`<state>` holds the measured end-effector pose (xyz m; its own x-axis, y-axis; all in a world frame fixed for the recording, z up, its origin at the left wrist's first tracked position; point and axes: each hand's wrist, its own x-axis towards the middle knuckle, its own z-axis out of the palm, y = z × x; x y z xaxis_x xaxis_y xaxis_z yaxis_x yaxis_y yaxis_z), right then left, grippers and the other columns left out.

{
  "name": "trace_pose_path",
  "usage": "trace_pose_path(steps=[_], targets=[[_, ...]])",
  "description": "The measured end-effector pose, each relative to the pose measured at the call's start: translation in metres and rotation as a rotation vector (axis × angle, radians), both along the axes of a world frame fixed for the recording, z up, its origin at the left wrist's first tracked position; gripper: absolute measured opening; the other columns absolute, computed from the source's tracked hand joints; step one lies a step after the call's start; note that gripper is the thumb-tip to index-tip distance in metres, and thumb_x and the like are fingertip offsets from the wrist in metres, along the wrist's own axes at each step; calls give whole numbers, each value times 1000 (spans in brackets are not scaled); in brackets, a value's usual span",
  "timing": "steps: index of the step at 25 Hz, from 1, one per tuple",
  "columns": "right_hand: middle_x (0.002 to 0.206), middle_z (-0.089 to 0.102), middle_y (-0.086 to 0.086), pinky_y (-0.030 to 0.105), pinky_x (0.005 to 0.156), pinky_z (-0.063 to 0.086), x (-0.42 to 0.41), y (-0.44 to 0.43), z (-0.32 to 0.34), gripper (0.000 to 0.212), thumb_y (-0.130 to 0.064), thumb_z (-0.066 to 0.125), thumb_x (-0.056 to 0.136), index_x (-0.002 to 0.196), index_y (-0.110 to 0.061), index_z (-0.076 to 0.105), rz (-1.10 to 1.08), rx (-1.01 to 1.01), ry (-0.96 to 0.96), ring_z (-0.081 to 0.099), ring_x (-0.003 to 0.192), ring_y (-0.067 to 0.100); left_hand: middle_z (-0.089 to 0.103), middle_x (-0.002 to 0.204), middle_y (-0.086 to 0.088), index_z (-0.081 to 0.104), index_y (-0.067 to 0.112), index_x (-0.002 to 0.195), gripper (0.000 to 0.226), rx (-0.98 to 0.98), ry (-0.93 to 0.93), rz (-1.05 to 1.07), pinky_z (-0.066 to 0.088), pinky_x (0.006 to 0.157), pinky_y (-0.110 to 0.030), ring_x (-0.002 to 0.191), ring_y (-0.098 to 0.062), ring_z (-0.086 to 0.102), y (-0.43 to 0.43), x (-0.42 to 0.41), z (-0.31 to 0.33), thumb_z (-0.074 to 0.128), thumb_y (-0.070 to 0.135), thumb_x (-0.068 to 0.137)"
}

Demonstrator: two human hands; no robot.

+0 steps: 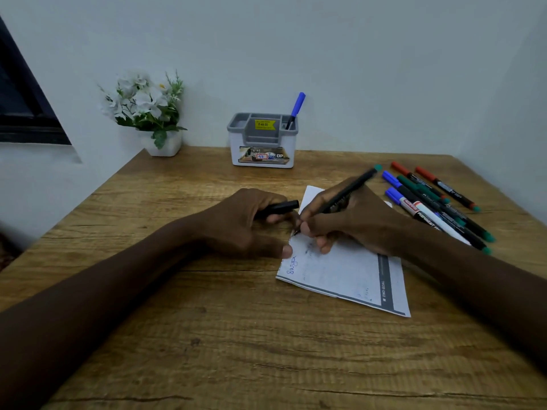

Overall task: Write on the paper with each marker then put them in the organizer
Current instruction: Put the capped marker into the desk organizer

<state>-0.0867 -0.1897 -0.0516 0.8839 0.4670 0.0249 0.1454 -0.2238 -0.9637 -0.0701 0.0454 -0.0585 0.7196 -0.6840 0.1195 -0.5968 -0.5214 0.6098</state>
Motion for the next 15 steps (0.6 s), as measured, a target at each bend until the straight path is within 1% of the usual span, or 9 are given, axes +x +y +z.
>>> trace_pose_path(steps=[2, 4, 5, 7, 8, 10, 13, 15], targets=[[76, 72, 29, 25, 47, 55, 0, 6, -2, 2, 10, 74, 83, 85, 10, 73, 6, -62, -81, 66, 47, 20, 56, 73, 11, 46, 15, 76, 45, 15, 32, 0, 44, 66, -21, 71, -4, 55, 1, 1, 1, 87, 32, 78], [72, 73, 26, 24, 46, 54, -3, 8, -3, 3, 8, 73, 85, 83, 10, 73, -4, -129, -131, 67, 45, 18, 59, 74, 20, 46, 17, 77, 44, 22, 38, -2, 41, 67, -15, 73, 3, 56, 0, 1, 2, 88, 31, 77], [69, 74, 21, 24, 46, 54, -5, 8, -3, 4, 6, 73, 85, 84, 10, 73, -5, -153, -156, 67, 44, 16, 61, 76, 25, 47, 16, 78, 44, 21, 48, -2, 41, 70, -15, 77, 7, 58, 0, 1, 3, 88, 29, 76], [65, 74, 15, 24, 45, 54, -8, 8, -5, 4, 5, 74, 85, 84, 8, 73, 1, -166, -183, 66, 43, 15, 62, 80, 31, 50, 10, 81, 44, 27, 80, -1, 43, 77, -20, 84, 10, 60, 2, 2, 3, 89, 28, 75], [64, 73, 14, 24, 45, 54, -10, 8, -5, 4, 4, 75, 85, 84, 8, 74, 2, -167, -188, 66, 43, 15, 62, 81, 33, 52, 6, 84, 44, 34, 85, -3, 44, 79, -23, 85, 10, 60, 2, 2, 4, 89, 29, 75], [62, 73, 13, 23, 45, 55, -10, 7, -5, 5, 3, 76, 86, 86, 7, 74, -3, -179, -189, 67, 44, 15, 62, 84, 36, 53, 6, 87, 46, 40, 77, -3, 45, 81, -25, 87, 10, 59, 2, 2, 4, 90, 30, 74], [62, 73, 12, 22, 46, 54, -8, 8, -6, 5, 2, 76, 87, 87, 7, 74, -2, -192, -203, 67, 45, 15, 61, 85, 39, 53, 11, 86, 44, 53, 71, 9, 41, 79, -21, 86, 12, 58, 1, 1, 5, 90, 31, 73], [65, 74, 15, 22, 46, 54, -9, 9, -6, 4, 1, 76, 88, 86, 5, 74, 21, -200, -229, 68, 46, 17, 60, 85, 39, 52, 14, 84, 43, 69, 68, 18, 40, 77, -17, 84, 14, 57, 1, 1, 5, 90, 31, 74]])
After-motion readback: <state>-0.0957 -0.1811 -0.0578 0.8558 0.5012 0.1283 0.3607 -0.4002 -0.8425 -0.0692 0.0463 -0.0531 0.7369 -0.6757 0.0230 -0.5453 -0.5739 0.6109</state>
